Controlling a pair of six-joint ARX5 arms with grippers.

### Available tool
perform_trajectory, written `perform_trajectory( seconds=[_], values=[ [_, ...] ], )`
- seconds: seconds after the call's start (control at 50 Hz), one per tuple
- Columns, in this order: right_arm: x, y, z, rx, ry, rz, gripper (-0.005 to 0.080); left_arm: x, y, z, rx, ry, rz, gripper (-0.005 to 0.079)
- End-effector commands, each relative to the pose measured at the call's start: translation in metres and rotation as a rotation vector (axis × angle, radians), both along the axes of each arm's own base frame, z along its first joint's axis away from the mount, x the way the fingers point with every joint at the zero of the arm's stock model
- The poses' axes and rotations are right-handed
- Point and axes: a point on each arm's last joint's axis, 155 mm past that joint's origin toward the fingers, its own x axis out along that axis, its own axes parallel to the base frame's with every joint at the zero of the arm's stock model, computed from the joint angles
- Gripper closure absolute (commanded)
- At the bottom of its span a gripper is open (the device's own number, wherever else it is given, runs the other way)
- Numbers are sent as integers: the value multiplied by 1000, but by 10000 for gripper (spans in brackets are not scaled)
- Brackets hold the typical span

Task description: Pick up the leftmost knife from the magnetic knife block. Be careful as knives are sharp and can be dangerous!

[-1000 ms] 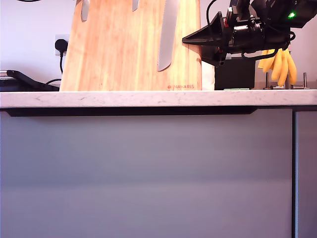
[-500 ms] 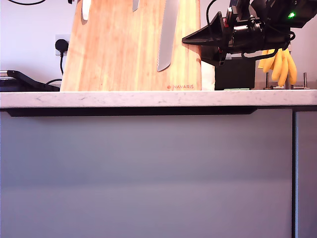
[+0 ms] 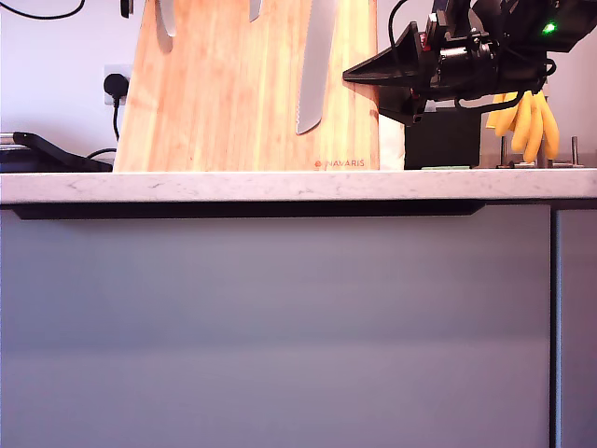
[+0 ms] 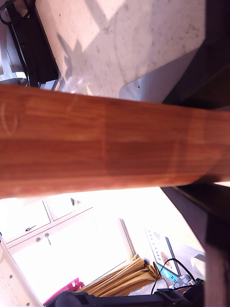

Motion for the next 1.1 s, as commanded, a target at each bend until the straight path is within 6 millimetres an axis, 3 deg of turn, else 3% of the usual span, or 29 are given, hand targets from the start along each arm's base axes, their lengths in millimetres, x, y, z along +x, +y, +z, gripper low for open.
perform_trajectory(
  seconds=[0.0,0.68,1.08],
  values=[
    [0,8,-2,-7,-39,8,762,8,1,-13,-11,51,-12,766],
    [0,8,-2,-7,-37,8,762,-11,4,-11,-65,237,-117,766],
    [0,8,-2,-7,-36,8,762,-28,37,13,-51,185,-73,766]
  ],
)
